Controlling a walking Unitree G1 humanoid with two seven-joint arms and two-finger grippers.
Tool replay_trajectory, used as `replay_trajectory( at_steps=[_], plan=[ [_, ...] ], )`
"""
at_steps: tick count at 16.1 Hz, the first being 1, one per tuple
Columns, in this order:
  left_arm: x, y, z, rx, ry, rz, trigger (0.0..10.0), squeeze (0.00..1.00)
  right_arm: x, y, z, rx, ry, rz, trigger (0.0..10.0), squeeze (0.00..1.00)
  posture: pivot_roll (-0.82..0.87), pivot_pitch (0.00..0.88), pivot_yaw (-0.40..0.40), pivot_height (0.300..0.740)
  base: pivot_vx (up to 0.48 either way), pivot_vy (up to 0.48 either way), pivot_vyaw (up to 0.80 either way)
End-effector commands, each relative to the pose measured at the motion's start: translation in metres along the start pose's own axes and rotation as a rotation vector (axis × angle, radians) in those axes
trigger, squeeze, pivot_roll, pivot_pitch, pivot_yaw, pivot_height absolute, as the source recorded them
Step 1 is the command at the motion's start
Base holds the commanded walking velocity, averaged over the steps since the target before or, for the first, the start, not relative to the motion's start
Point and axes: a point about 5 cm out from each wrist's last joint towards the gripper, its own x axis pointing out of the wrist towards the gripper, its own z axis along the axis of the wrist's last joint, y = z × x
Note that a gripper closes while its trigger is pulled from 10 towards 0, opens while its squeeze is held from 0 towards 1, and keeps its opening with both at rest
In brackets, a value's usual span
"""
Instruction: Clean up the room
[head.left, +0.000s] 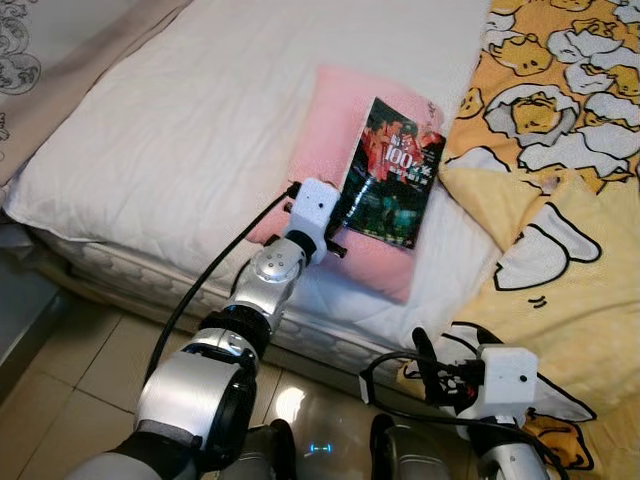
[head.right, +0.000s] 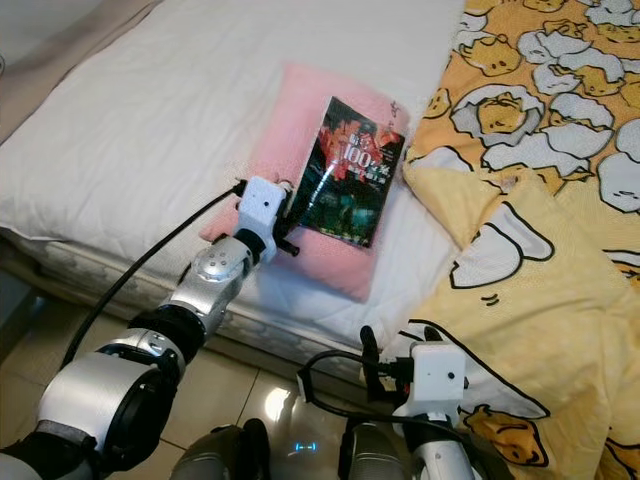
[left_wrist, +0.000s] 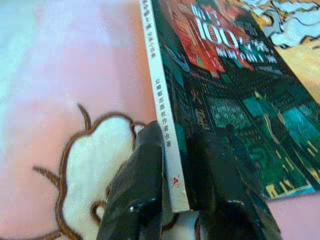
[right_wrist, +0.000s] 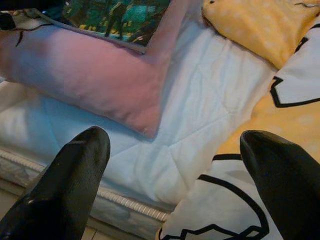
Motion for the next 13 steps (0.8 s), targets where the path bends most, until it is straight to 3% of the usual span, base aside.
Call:
replay_trajectory(
  at_steps=[1,3,7,8,10,13],
  plan=[
    [-0.004,0.015,0.003,-0.005,-0.036,0.068,0.0,0.0,-0.002,-0.004,-0.004,0.006,0.017,-0.011,10.0,0.0,-0.12,0.163,0.046,0.74,0.0,0.0,0.0],
    [-0.003,0.029,0.014,-0.057,-0.079,0.124,0.0,0.0,0.0,-0.005,-0.004,0.004,0.014,-0.012,10.0,0.0,-0.12,0.161,0.046,0.74,0.0,0.0,0.0],
    [0.0,0.059,0.032,-0.305,-0.122,0.244,0.0,0.0,0.006,-0.007,-0.002,0.0,0.003,-0.009,10.0,0.0,-0.11,0.146,0.043,0.74,0.0,0.0,0.0],
    [0.001,0.063,0.04,-0.288,-0.141,0.235,0.0,0.0,0.009,-0.007,-0.001,-0.004,-0.003,-0.008,10.0,0.0,-0.11,0.133,0.047,0.74,0.0,0.0,0.0],
    [0.005,0.061,0.063,-0.173,-0.219,0.141,0.0,0.0,0.022,-0.014,0.004,-0.016,-0.039,-0.023,10.0,0.0,-0.11,0.072,0.06,0.74,0.0,0.0,0.0],
    [0.008,0.049,0.085,-0.037,-0.308,0.021,0.0,0.0,0.049,-0.032,0.03,-0.029,-0.168,-0.119,10.0,0.0,-0.11,0.0,0.088,0.74,0.0,0.0,0.0]
  ],
)
